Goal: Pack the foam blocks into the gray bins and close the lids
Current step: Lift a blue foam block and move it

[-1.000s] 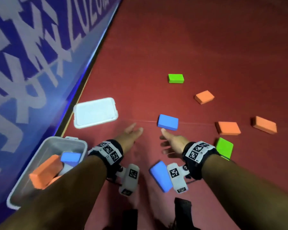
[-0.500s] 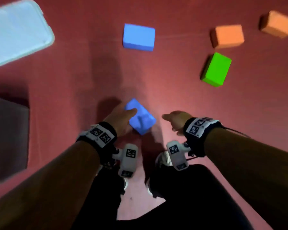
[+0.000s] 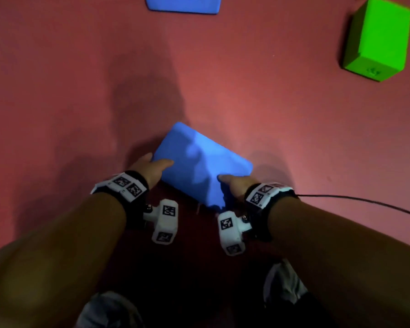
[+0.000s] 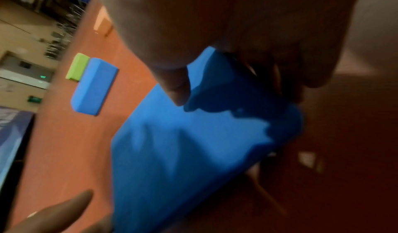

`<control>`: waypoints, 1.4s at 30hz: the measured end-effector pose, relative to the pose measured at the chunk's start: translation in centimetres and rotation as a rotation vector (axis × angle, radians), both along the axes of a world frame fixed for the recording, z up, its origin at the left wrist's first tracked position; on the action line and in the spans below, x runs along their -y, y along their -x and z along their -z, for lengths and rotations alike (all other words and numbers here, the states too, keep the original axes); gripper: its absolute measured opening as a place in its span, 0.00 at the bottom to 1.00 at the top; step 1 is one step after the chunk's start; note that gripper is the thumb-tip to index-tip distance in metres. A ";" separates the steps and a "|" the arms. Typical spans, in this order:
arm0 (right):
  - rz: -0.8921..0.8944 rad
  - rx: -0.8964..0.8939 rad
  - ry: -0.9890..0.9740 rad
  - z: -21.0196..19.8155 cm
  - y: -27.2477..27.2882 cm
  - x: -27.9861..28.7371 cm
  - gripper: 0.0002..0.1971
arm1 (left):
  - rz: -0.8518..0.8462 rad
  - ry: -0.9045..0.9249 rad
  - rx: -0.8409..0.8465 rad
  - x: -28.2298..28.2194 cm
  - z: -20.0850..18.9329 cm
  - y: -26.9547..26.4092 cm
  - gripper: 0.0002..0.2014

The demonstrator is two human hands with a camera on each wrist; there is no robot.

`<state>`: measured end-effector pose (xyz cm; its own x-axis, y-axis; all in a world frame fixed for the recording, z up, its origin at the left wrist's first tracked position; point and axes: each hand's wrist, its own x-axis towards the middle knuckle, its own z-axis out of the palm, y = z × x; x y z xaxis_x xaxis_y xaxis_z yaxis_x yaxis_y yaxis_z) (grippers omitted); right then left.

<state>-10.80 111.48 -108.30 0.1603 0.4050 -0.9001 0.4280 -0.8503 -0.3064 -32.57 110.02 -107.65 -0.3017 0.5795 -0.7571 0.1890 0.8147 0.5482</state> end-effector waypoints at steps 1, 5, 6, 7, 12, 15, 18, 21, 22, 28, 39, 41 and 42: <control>0.022 -0.006 -0.065 -1.6 0.6 -0.1 0.19 | -0.027 -0.007 0.005 0.6 -0.8 0.5 0.39; -0.065 -0.037 -0.189 -12.6 4.1 0.3 0.14 | -0.229 0.021 0.051 5.7 -9.0 4.1 0.40; -0.141 -0.032 -0.186 -15.7 4.9 0.8 0.17 | -0.308 0.010 0.098 7.0 -12.3 4.8 0.42; -0.215 -0.045 -0.175 -18.7 6.0 1.3 0.21 | -0.356 0.010 0.113 8.5 -15.9 5.7 0.39; -0.751 -0.096 -0.236 -39.3 19.2 4.9 0.09 | -0.663 -0.023 0.054 18.9 -37.1 14.9 0.32; -0.976 -0.182 -0.279 -48.9 27.2 7.9 0.12 | -0.878 -0.061 0.067 25.1 -47.5 20.0 0.25; -1.163 -0.345 -0.378 -57.7 35.5 11.4 0.17 | -1.083 -0.129 -0.065 31.4 -56.1 25.4 0.45; -1.234 -0.448 -0.284 -65.4 42.7 15.2 0.13 | -1.231 -0.225 -0.159 36.4 -64.1 29.8 0.44; -1.277 -0.462 -0.264 -67.5 44.5 16.4 0.13 | -1.267 -0.260 -0.159 37.4 -66.5 30.8 0.39; -1.541 -0.418 -0.238 -72.3 44.8 17.7 0.19 | -1.196 -0.177 -0.176 37.7 -68.7 32.4 0.56; -1.387 -0.127 -0.582 -84.1 32.0 -0.4 0.27 | -0.661 -0.329 -0.125 12.5 -80.2 22.8 0.43; -1.257 -0.112 -0.615 -85.3 27.2 -5.2 0.31 | -0.554 -0.409 -0.129 6.3 -82.1 18.8 0.41; -1.213 -0.103 -0.627 -85.9 25.0 -7.2 0.33 | -0.504 -0.434 -0.125 3.7 -82.9 17.0 0.40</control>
